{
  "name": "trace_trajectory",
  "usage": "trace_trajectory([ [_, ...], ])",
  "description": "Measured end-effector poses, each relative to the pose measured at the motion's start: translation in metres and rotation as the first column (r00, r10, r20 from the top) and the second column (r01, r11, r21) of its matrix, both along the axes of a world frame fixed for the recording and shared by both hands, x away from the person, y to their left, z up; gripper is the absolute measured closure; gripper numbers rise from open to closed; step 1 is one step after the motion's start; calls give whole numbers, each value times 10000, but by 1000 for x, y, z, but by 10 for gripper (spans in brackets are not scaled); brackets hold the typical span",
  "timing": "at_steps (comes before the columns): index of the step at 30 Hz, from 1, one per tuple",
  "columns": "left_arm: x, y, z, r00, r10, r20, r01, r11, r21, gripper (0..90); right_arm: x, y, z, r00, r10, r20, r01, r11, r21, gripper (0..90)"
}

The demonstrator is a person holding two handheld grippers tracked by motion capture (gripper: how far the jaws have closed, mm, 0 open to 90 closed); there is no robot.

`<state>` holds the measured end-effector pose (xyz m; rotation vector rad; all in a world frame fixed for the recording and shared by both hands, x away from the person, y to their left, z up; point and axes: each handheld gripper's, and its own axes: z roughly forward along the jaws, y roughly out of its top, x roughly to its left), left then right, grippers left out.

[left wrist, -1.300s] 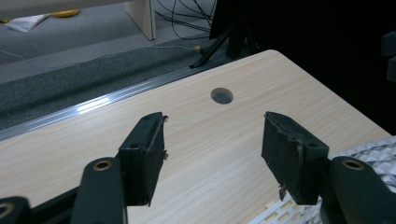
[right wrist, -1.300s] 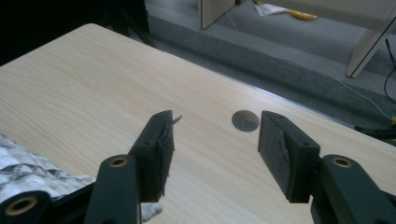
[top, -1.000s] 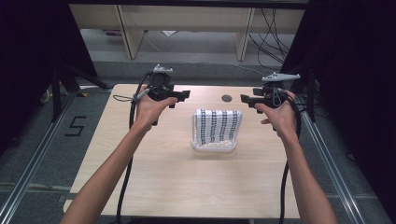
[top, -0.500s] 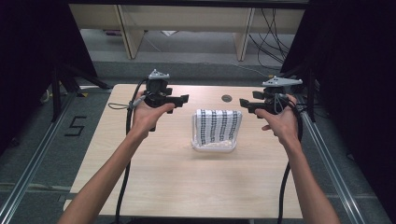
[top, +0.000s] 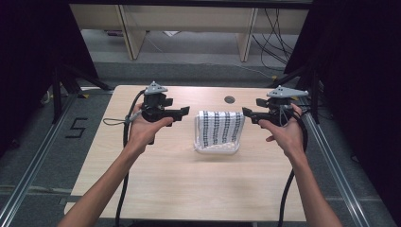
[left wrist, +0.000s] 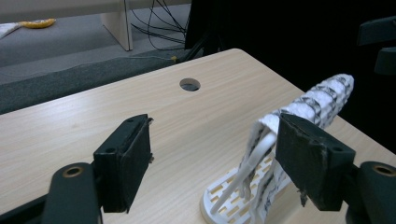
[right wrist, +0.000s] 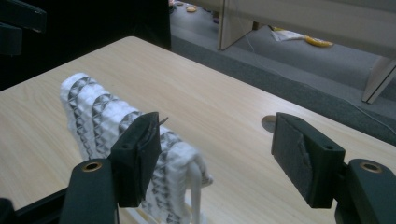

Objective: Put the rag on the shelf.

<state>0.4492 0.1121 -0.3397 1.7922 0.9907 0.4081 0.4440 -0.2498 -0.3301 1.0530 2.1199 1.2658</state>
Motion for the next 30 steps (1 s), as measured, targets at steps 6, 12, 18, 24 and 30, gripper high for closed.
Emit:
trace_trajectory([
  [6,-9,10,-10,9999,30,-124,-31,10000,-28,251,-12,1,-2,9999,109,63,-109,9999,29,326],
  [12,-21,22,-20,9999,51,-114,-53,9998,-171,248,-23,1,-9,9994,298,151,-298,9996,-9,322],
  [18,-33,32,-30,9998,184,-15,-184,9998,-109,245,-33,3,-21,9994,344,50,-344,9993,-127,317],
  [24,-45,42,-40,10000,-21,-39,20,10000,-90,235,-43,4,-28,9994,332,-137,-333,9994,-67,307],
  [30,-59,49,-50,10000,-93,-3,93,9999,-48,234,-51,4,-34,9988,448,-196,-448,9990,30,292],
])
